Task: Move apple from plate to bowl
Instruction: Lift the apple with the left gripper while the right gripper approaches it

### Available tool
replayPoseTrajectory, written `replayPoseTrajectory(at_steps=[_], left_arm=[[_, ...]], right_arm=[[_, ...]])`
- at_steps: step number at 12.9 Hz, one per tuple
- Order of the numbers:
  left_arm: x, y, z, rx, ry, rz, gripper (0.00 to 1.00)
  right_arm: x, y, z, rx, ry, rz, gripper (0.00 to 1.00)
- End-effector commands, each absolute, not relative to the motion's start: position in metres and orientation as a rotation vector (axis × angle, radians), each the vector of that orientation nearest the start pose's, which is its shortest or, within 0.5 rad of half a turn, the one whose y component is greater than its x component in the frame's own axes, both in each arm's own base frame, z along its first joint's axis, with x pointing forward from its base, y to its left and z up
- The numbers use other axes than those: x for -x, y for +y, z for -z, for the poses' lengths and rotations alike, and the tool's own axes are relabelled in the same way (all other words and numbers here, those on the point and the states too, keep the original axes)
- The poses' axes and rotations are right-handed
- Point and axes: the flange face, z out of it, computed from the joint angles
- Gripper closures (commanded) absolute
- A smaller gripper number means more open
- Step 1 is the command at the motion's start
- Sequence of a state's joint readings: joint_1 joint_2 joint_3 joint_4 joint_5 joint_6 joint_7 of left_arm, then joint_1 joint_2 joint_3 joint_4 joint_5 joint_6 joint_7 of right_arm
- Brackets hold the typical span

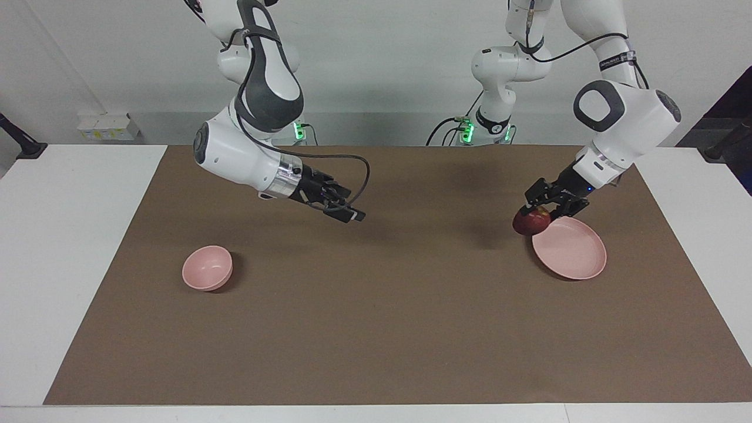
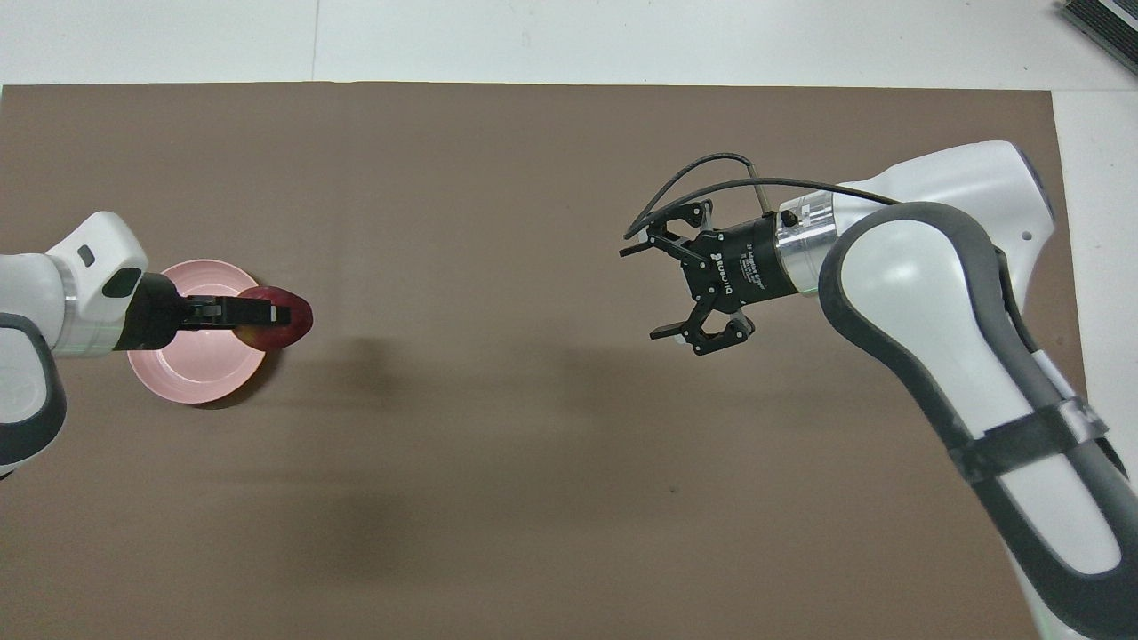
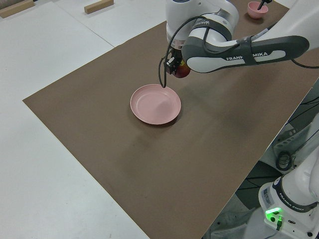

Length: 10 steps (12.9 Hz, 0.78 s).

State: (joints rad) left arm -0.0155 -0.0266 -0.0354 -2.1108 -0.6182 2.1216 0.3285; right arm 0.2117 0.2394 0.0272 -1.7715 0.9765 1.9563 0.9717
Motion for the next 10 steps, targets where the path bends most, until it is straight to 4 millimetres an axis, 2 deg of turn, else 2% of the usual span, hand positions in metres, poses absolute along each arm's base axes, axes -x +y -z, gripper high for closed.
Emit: replayPoseTrajectory(at_steps=[1, 5, 6, 8, 10], left_arm=[[-0.543, -0.083, -0.450, -2.480, 0.013, -0.133, 1.00], [-0.539, -0.116, -0.459, -2.280, 0.106, -0.122, 1.00], [-0.537, -0.124, -0.461, -2.240, 0.119, -0.117, 1.00], [-0.532, -0.145, -0.465, -2.175, 0.134, -0.110, 1.00], [-0.530, -0.157, -0.468, -2.131, 0.146, -0.105, 1.00]], right_arm=[[-0.607, 0.219, -0.427, 1.798, 1.407, -0.735, 0.00], [-0.605, 0.267, -0.397, 1.635, 1.478, -0.759, 0.00], [-0.606, 0.272, -0.392, 1.612, 1.494, -0.746, 0.00], [-0.601, 0.287, -0.392, 1.577, 1.474, -0.756, 0.00], [-0.595, 0.312, -0.396, 1.428, 1.498, -0.727, 0.00]])
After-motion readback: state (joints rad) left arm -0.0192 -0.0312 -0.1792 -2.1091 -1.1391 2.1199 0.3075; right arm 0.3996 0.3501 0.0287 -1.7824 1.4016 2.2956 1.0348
